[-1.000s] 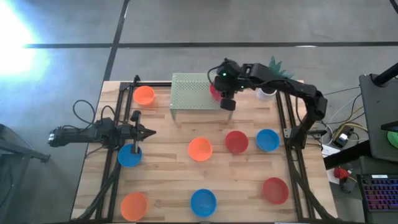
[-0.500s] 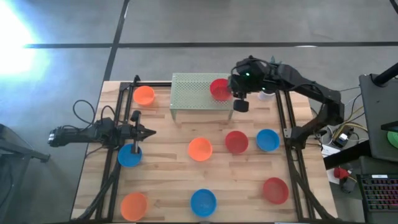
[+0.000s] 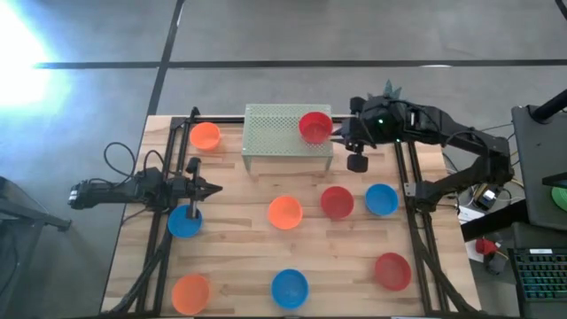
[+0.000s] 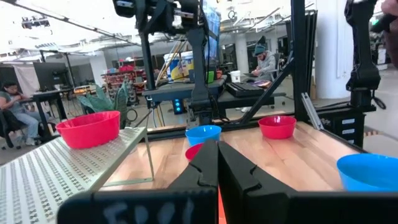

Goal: Pick & Place Mini bowls
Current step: Put the top orange bowl on the shelf

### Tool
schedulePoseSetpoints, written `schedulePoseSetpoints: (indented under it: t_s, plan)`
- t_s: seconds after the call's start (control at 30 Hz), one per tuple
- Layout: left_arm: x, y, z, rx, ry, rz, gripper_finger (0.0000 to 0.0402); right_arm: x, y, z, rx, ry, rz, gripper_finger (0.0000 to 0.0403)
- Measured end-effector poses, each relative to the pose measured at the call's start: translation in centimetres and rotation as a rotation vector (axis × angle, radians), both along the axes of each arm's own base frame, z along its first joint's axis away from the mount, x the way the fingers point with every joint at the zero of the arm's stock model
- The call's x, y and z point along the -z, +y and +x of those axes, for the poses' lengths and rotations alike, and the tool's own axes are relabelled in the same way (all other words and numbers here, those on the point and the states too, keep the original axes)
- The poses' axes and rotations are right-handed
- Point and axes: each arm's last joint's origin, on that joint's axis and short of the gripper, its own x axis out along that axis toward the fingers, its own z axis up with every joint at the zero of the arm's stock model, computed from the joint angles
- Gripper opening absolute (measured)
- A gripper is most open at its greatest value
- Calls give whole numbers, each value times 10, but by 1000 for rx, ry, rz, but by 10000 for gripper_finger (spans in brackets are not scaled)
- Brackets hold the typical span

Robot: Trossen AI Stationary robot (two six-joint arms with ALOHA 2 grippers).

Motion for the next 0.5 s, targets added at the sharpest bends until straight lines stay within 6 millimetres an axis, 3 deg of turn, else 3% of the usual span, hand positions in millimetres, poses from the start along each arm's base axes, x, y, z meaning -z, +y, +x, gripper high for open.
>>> schedulePoseSetpoints:
  t_s: [0.23,0.4,0.5]
  plan:
    - [-12,1,-2,-21,-123,-7,0,6,11,-12,-25,-18,15,62]
    - [-25,7,-5,-251,-109,-65,0,11,13,-19,-31,-39,11,61]
    - [-29,13,-7,-447,6,-98,0,12,14,-23,-31,-46,10,63]
